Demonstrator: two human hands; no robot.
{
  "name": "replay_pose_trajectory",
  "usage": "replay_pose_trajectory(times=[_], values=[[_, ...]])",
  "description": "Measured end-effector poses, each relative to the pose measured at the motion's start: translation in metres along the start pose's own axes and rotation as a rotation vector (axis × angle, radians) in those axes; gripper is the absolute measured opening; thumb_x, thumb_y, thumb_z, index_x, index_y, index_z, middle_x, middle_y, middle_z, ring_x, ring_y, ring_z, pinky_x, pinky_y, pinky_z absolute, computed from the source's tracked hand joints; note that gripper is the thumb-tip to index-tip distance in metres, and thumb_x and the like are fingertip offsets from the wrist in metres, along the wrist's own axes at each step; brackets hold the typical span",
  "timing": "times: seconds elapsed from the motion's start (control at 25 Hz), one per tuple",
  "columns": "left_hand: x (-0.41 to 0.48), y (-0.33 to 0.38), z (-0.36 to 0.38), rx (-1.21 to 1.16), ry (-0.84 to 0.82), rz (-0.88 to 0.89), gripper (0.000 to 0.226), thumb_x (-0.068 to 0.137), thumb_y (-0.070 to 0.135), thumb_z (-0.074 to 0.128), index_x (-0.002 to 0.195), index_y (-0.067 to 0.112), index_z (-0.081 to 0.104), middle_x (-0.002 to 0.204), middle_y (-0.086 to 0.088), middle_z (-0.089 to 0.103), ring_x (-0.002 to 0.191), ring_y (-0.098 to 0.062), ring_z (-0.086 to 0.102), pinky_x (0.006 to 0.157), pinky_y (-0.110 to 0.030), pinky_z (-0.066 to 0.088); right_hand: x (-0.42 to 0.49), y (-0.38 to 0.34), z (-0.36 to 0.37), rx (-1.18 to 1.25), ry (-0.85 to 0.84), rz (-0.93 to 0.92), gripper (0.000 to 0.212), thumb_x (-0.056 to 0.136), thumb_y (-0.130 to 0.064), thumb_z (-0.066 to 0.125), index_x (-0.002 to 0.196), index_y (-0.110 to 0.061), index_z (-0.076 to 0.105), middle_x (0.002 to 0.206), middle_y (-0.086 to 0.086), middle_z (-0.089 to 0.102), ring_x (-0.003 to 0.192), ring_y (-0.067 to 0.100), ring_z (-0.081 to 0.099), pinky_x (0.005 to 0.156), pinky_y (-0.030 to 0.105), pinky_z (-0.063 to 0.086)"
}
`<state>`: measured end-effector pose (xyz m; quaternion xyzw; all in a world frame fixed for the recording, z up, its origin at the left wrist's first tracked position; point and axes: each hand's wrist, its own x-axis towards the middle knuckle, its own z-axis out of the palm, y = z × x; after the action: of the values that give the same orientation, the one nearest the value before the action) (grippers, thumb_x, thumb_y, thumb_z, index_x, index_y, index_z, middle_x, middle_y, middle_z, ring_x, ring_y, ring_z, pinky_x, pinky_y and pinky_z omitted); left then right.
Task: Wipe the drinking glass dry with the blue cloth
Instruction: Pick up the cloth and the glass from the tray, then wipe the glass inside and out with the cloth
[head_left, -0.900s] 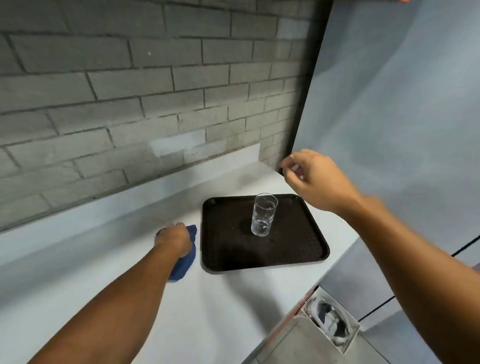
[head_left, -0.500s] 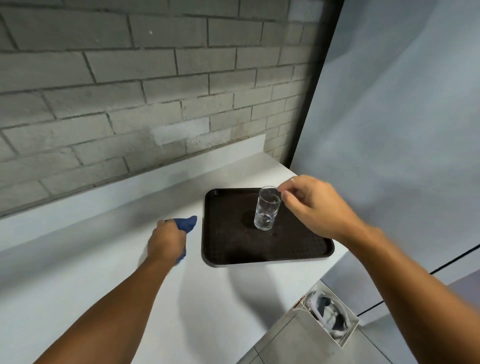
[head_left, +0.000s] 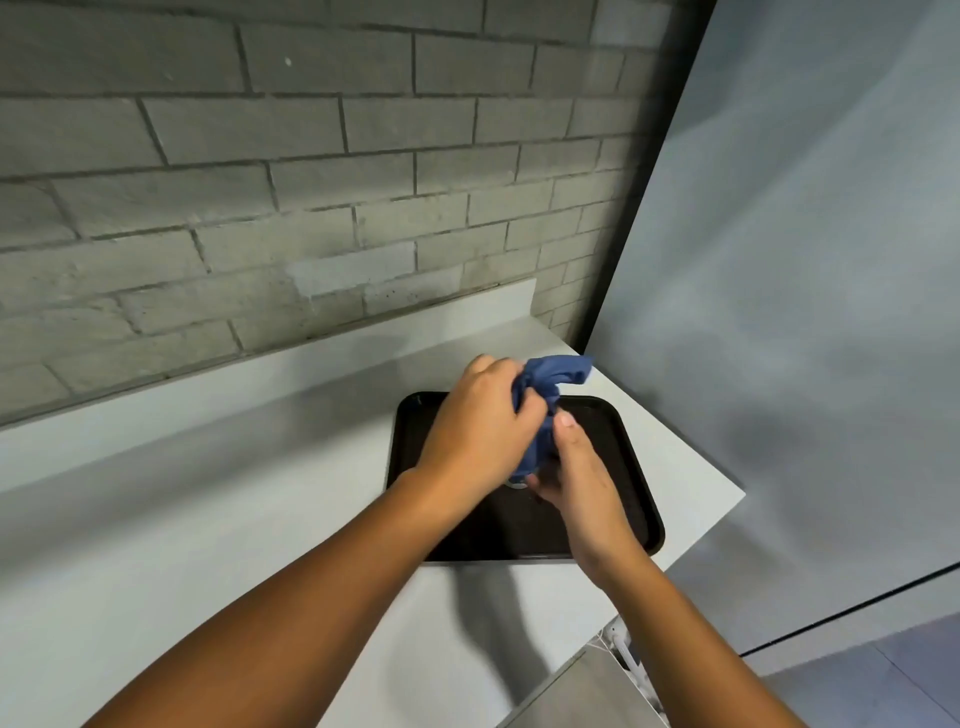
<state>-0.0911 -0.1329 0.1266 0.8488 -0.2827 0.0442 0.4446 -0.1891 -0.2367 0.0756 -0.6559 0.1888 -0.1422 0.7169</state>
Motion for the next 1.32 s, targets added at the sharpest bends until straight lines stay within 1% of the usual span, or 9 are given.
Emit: replay_pose_trajectory(times=[0.24,0.36,0.52,0.64,0.76,0.88,1.04,1.2,1.32], values=[[0.027,0.038,0.062,-0.023,-0.234,0.065,0.037,0.099,0.037,0.064,0.128,0.020,0.079,0.118,-0.003,0.073,0.105,-0.020,0.069,0.085,-0.030,0.049,0.050,-0.013,-0.050,0.298,0.115,0.105,0.045,0.110,-0.059,0.046,0.122,-0.032,0.080,0.113,-0.005,0.086,0.104,0.009,0.083,0.073,0.029,0.066],[0.041,0.017,0.077,-0.124,-0.248,-0.025,0.054,0.087,0.046,0.059,0.135,0.027,0.077,0.129,0.001,0.076,0.112,-0.015,0.073,0.098,-0.035,0.059,0.076,-0.011,-0.076,0.244,0.140,0.181,0.037,0.111,-0.045,0.053,0.105,-0.027,0.085,0.108,0.001,0.089,0.101,0.016,0.086,0.089,0.042,0.066],[0.049,-0.045,0.097,0.078,-0.353,-0.264,0.108,0.085,0.056,0.083,0.174,0.022,0.034,0.179,-0.007,0.036,0.164,-0.027,0.037,0.131,-0.046,0.036,0.098,-0.010,-0.104,0.108,0.136,0.220,0.019,0.107,-0.042,0.060,0.108,-0.030,0.076,0.088,-0.018,0.087,0.095,0.010,0.084,0.083,0.030,0.057],[0.044,-0.076,0.111,0.038,-0.468,-0.410,0.142,0.069,0.063,0.096,0.179,0.029,0.014,0.185,-0.005,0.020,0.167,-0.027,0.031,0.133,-0.046,0.033,0.109,-0.003,-0.114,0.043,0.105,0.232,0.015,0.105,-0.048,0.063,0.107,-0.036,0.071,0.082,-0.029,0.083,0.093,0.003,0.079,0.079,0.024,0.054],[0.046,-0.088,0.120,0.010,-0.336,-0.450,0.133,0.073,0.048,0.100,0.177,0.026,0.021,0.172,-0.008,0.045,0.154,-0.028,0.052,0.125,-0.043,0.044,0.117,0.001,-0.120,0.018,0.095,0.240,0.016,0.105,-0.049,0.062,0.104,-0.036,0.072,0.088,-0.020,0.086,0.100,0.006,0.078,0.079,0.024,0.055],[0.051,-0.093,0.126,-0.047,-0.268,-0.496,0.113,0.076,0.038,0.101,0.163,0.014,0.034,0.143,-0.003,0.064,0.132,-0.022,0.066,0.113,-0.041,0.057,0.123,-0.002,-0.128,0.026,0.065,0.227,0.025,0.104,-0.050,0.060,0.114,-0.033,0.075,0.118,-0.004,0.084,0.122,0.019,0.074,0.101,0.037,0.058],[0.060,-0.094,0.112,-0.289,-0.117,-0.529,0.088,0.065,0.040,0.107,0.132,0.022,0.052,0.122,0.007,0.073,0.099,-0.006,0.079,0.079,-0.016,0.061,0.119,-0.011,-0.145,0.056,0.045,0.088,0.049,0.094,-0.069,0.053,0.111,-0.034,0.083,0.118,-0.006,0.086,0.120,0.009,0.077,0.111,0.038,0.054],[0.072,-0.059,0.103,-0.896,0.054,-0.567,0.098,0.047,0.060,0.107,0.128,0.019,0.069,0.123,-0.014,0.086,0.095,-0.015,0.085,0.086,-0.034,0.067,0.099,-0.025,-0.143,-0.200,-0.011,-0.186,0.069,0.093,-0.091,0.037,0.120,-0.037,0.070,0.115,-0.020,0.079,0.113,-0.003,0.072,0.096,0.011,0.051],[0.082,-0.021,0.118,-1.275,0.006,-0.580,0.070,0.074,0.051,0.094,0.128,0.011,0.076,0.116,-0.022,0.085,0.093,-0.028,0.085,0.078,-0.042,0.069,0.093,-0.022,-0.129,-0.565,-0.145,-0.458,0.053,0.110,-0.066,0.034,0.156,-0.044,0.046,0.167,-0.009,0.047,0.155,0.006,0.043,0.126,0.022,0.035]])
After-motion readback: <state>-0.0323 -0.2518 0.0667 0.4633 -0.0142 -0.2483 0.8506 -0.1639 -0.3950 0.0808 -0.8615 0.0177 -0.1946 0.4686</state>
